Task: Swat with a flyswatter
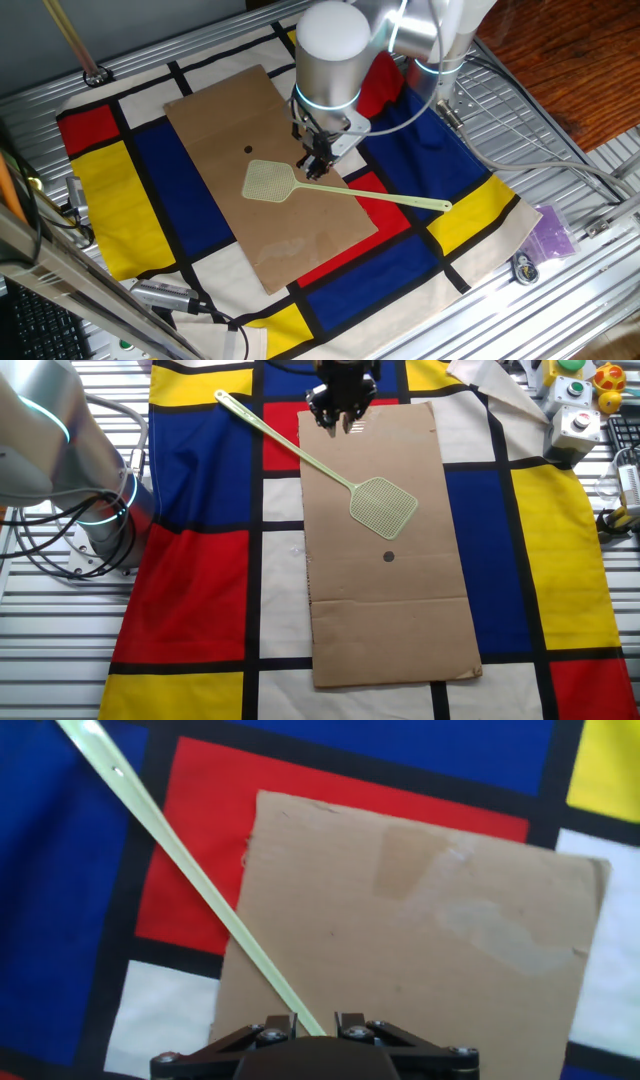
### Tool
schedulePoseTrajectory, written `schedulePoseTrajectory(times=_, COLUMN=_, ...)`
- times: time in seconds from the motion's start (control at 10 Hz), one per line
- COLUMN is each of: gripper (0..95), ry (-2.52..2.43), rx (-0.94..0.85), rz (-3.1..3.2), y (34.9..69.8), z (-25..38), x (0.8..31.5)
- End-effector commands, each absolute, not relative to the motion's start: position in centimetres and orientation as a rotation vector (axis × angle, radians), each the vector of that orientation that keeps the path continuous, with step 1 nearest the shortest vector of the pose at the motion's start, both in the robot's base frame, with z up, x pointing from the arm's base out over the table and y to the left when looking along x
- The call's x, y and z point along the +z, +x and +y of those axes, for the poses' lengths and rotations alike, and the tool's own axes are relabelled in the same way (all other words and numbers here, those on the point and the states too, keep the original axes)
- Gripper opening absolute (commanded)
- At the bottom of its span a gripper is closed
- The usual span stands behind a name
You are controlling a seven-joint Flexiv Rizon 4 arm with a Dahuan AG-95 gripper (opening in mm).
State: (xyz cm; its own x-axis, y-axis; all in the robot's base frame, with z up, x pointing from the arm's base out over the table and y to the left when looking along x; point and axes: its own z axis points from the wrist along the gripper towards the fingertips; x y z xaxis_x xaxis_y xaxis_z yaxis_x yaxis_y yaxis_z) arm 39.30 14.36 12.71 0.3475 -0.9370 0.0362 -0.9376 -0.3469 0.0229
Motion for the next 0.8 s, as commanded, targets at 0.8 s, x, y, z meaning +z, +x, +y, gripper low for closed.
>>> schedulePoseTrajectory(times=0.8, gripper=19.0, ry=2.660, rx=-0.047, rz=-1.596, y=39.47, z=14.43, x=12.52)
